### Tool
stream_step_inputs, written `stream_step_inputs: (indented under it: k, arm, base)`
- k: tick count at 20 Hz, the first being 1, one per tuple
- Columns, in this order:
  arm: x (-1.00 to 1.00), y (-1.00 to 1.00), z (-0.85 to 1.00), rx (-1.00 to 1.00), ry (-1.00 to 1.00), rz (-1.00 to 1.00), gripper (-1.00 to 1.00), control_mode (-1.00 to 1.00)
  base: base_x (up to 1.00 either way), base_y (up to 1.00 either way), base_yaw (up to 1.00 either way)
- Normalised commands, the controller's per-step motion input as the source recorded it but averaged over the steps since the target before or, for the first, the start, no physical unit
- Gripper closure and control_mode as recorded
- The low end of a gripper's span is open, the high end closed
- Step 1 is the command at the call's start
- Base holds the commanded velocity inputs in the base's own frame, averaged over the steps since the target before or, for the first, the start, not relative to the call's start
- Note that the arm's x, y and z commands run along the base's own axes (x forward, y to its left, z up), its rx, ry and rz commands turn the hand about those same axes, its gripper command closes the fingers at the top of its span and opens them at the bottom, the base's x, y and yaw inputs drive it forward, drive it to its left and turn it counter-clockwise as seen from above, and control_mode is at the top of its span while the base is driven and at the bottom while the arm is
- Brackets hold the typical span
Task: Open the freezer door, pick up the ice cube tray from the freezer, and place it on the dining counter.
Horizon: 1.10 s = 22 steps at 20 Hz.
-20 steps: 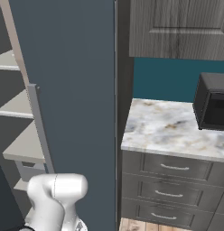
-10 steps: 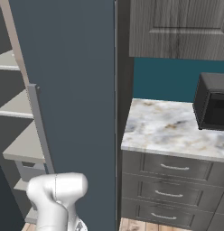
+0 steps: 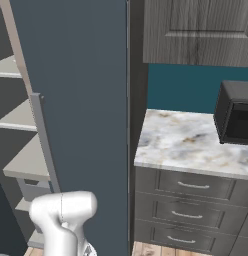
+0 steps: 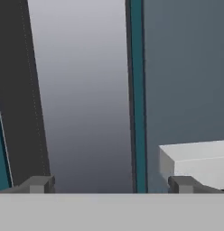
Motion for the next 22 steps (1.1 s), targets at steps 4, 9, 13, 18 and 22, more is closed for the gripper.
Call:
stream_step_inputs:
  k: [4, 9, 13, 18, 22]
  arm:
    - [0.00, -0.90, 0.27, 0.00, 0.18, -0.22, -1.00, -1.00]
    - [0.00, -0.91, 0.22, 0.00, 0.17, -0.23, -1.00, -1.00]
    - [0.11, -0.50, 0.07, -0.04, 0.15, -0.29, -1.00, -1.00]
    - [0.23, -0.03, 0.11, -0.18, 0.15, -0.35, -1.00, -1.00]
    - [0.28, 0.00, 0.06, -0.22, 0.15, -0.37, -1.00, -1.00]
  base:
    - [0.00, 0.00, 0.00]
    - [0.00, 0.00, 0.00]
    - [0.00, 0.00, 0.00]
    - [0.00, 0.00, 0.00]
    - [0.00, 0.00, 0.00]
